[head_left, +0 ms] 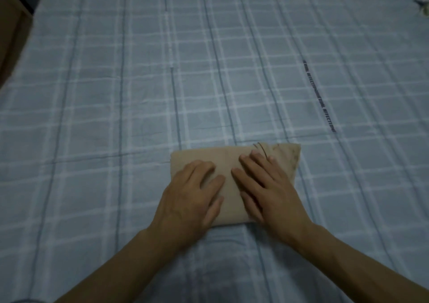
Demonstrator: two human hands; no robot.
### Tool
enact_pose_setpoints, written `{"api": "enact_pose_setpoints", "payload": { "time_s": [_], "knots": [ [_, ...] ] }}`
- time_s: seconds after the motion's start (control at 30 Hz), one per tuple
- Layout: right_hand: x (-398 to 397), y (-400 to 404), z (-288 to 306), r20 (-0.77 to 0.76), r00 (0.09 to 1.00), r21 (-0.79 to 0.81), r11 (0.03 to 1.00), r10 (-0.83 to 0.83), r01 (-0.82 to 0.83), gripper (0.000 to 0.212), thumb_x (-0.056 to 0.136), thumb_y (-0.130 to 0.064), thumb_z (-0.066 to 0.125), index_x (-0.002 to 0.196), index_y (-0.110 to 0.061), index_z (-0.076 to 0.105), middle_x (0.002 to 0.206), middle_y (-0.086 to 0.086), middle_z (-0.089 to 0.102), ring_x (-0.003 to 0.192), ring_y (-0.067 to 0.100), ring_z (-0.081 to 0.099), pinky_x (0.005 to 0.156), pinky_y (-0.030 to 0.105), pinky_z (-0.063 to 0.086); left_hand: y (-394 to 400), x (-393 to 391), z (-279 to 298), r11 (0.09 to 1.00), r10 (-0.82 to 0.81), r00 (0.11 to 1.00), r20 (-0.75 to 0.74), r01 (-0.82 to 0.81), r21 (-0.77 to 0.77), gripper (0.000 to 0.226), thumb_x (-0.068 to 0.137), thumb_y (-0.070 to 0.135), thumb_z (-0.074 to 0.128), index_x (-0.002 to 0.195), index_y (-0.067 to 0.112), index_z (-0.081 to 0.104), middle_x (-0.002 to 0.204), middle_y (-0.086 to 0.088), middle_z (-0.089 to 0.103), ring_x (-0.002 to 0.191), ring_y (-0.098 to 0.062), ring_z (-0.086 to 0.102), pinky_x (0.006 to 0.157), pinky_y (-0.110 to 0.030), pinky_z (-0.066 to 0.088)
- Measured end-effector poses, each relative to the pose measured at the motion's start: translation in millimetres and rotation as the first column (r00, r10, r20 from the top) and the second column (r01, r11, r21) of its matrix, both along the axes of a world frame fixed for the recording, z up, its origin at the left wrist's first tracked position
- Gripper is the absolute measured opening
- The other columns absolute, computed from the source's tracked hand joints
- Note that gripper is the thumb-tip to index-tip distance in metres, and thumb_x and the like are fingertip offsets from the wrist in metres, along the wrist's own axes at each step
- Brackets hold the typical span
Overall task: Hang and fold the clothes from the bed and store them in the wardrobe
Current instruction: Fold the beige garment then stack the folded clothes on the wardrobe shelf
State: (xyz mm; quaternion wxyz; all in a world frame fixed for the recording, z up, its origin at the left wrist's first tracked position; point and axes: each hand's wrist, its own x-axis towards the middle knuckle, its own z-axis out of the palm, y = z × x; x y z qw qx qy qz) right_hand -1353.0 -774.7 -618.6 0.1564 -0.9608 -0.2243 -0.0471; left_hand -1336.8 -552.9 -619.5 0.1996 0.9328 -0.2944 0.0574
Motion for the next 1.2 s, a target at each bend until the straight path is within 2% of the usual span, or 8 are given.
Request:
{"api": "enact_pose_setpoints", "payload": {
  "time_s": [0.07,0.17,0.3,0.43,0.53,0.77,1.03,1.2],
  "knots": [
    [-15.6,1.3,2.4,-0.032,0.999,-0.002,0.999,0.033,-0.033,0.048,0.097,-0.038,0.054,0.137,-0.012,0.057,0.151,0.012,0.043,0.144,0.030,0.033,0.114,0.051,0.032,4.7,-14.0,0.4,0.999,-0.033,0.998,-0.045,0.035,0.042,0.051,0.088,0.048,0.062,0.124,0.012,0.064,0.130,-0.015,0.056,0.117,-0.034,0.053,0.096,-0.045,0.047],
    [-27.8,-2.1,3.1,-0.110,0.994,-0.110,0.993,0.025,-0.037,0.075,0.085,-0.055,0.066,0.144,-0.013,0.048,0.156,0.012,0.035,0.147,0.030,0.027,0.116,0.050,0.029,7.9,-23.2,-1.8,0.973,-0.085,0.991,-0.105,0.106,0.207,0.074,0.077,0.056,0.070,0.134,0.011,0.059,0.139,-0.019,0.053,0.123,-0.038,0.053,0.101,-0.049,0.047],
    [-25.2,4.1,3.4,-0.107,0.994,-0.187,0.982,0.001,-0.021,0.079,0.074,-0.039,0.074,0.143,-0.010,0.049,0.153,0.015,0.038,0.144,0.034,0.032,0.114,0.053,0.032,-1.6,-20.8,1.0,0.949,-0.089,0.992,-0.093,0.113,0.293,0.077,0.064,0.041,0.080,0.131,0.008,0.060,0.133,-0.022,0.058,0.115,-0.041,0.059,0.096,-0.052,0.050],
    [-11.7,12.3,14.6,-0.009,1.000,-0.271,0.962,-0.017,0.014,0.061,0.070,-0.017,0.068,0.129,-0.007,0.062,0.138,0.019,0.056,0.128,0.039,0.053,0.102,0.055,0.046,-12.2,-9.8,22.6,0.964,-0.046,0.999,0.003,0.044,0.262,0.043,0.072,0.018,0.067,0.115,0.014,0.060,0.112,-0.013,0.066,0.093,-0.034,0.063,0.073,-0.040,0.053],
    [9.3,12.9,42.8,-0.033,0.998,-0.278,0.959,-0.061,0.050,0.065,0.059,-0.012,0.077,0.123,-0.008,0.065,0.125,0.017,0.063,0.114,0.038,0.062,0.094,0.047,0.051,-15.1,7.1,56.1,0.974,-0.003,1.000,0.002,0.003,0.226,0.026,0.070,0.015,0.068,0.094,0.020,0.063,0.090,-0.005,0.061,0.073,-0.027,0.060,0.052,-0.034,0.045],
    [61.5,24.9,176.5,-0.053,0.995,-0.265,0.962,-0.079,0.063,0.052,0.058,-0.021,0.082,0.107,-0.017,0.064,0.097,0.003,0.063,0.079,0.027,0.062,0.065,0.038,0.051,3.6,41.4,186.7,0.938,0.102,0.995,-0.007,-0.094,0.335,0.064,0.029,0.020,0.091,0.086,0.020,0.063,0.082,0.000,0.058,0.065,-0.018,0.056,0.043,-0.027,0.021],
    [64.1,42.6,341.2,0.183,0.981,-0.176,0.984,0.065,-0.033,0.045,0.064,-0.025,0.077,0.106,-0.021,0.062,0.096,0.000,0.063,0.078,0.023,0.059,0.066,0.036,0.048,28.8,16.6,351.9,0.927,0.271,0.938,0.215,-0.315,0.203,0.042,0.060,0.005,0.076,0.098,0.016,0.061,0.091,-0.004,0.057,0.073,-0.023,0.055,0.043,-0.034,0.046],
    [28.9,44.3,435.3,0.305,0.940,-0.133,0.984,0.155,-0.119,0.042,0.065,-0.023,0.075,0.105,-0.019,0.063,0.096,0.001,0.064,0.078,0.026,0.059,0.063,0.037,0.047,28.6,-42.1,449.8,0.879,0.346,0.883,0.318,-0.423,0.220,0.038,0.066,0.008,0.075,0.101,0.016,0.061,0.094,-0.004,0.058,0.077,-0.024,0.056,0.046,-0.034,0.045]
  ]
}}
